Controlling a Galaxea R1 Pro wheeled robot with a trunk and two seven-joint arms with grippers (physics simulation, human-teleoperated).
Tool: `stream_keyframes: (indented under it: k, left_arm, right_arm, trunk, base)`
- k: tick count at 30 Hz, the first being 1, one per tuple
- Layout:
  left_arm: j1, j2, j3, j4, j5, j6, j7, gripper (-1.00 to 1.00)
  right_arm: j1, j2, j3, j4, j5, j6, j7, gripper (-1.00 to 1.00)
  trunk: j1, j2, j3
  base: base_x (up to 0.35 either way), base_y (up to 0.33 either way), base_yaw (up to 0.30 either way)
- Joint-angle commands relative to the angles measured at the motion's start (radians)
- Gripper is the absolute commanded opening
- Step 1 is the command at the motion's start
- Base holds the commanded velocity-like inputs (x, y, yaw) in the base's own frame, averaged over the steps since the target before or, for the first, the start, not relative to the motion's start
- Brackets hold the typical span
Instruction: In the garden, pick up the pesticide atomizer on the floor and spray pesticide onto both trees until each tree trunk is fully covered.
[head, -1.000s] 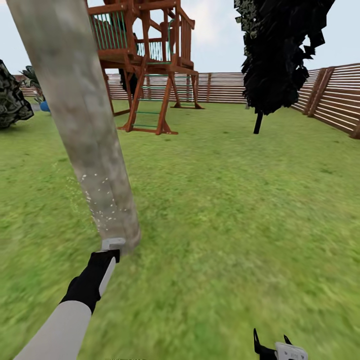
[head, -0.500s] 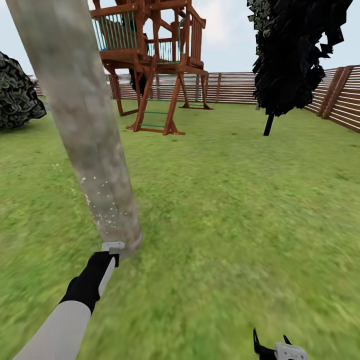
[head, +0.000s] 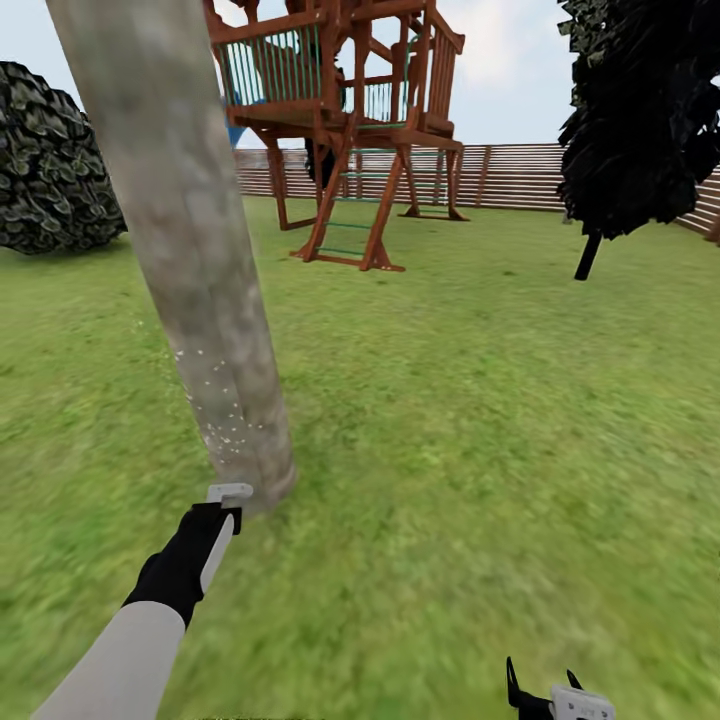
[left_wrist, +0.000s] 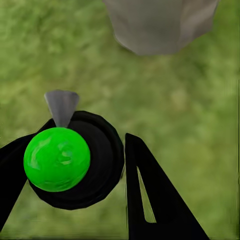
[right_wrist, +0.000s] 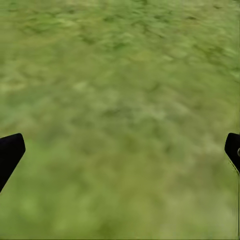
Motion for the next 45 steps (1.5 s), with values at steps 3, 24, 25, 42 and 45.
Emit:
stream_keyframes:
  k: [3, 24, 25, 42, 45]
  left_arm:
    - [0.000, -0.001, 0.000, 0.000, -0.001, 0.000, 0.000, -1.00]
    - [0.000, -0.002, 0.001, 0.000, -0.001, 0.000, 0.000, -1.00]
    - [0.000, -0.002, 0.001, 0.000, -0.001, 0.000, 0.000, -1.00]
    - [0.000, -0.002, 0.001, -0.002, 0.001, -0.001, 0.000, -1.00]
    - [0.000, -0.002, 0.001, -0.002, 0.001, -0.002, 0.001, -1.00]
  right_arm:
    - [0.000, 0.000, 0.000, 0.000, 0.000, 0.000, 0.000, 1.00]
    - [0.000, 0.000, 0.000, 0.000, 0.000, 0.000, 0.000, 1.00]
    - [0.000, 0.000, 0.000, 0.000, 0.000, 0.000, 0.000, 1.00]
    - [0.000, 0.000, 0.000, 0.000, 0.000, 0.000, 0.000, 1.00]
    - [0.000, 0.000, 0.000, 0.000, 0.000, 0.000, 0.000, 1.00]
  trunk:
    - [0.000, 0.000, 0.000]
    - [0.000, 0.000, 0.000]
    - [0.000, 0.000, 0.000]
    - [0.000, 0.000, 0.000]
    - [0.000, 0.000, 0.000]
  base:
    - [0.000, -0.277, 0.046]
    - [0.022, -0.277, 0.169]
    - [0.118, -0.276, 0.002]
    - [0.164, -0.258, 0.133]
    - [0.168, -0.256, 0.276]
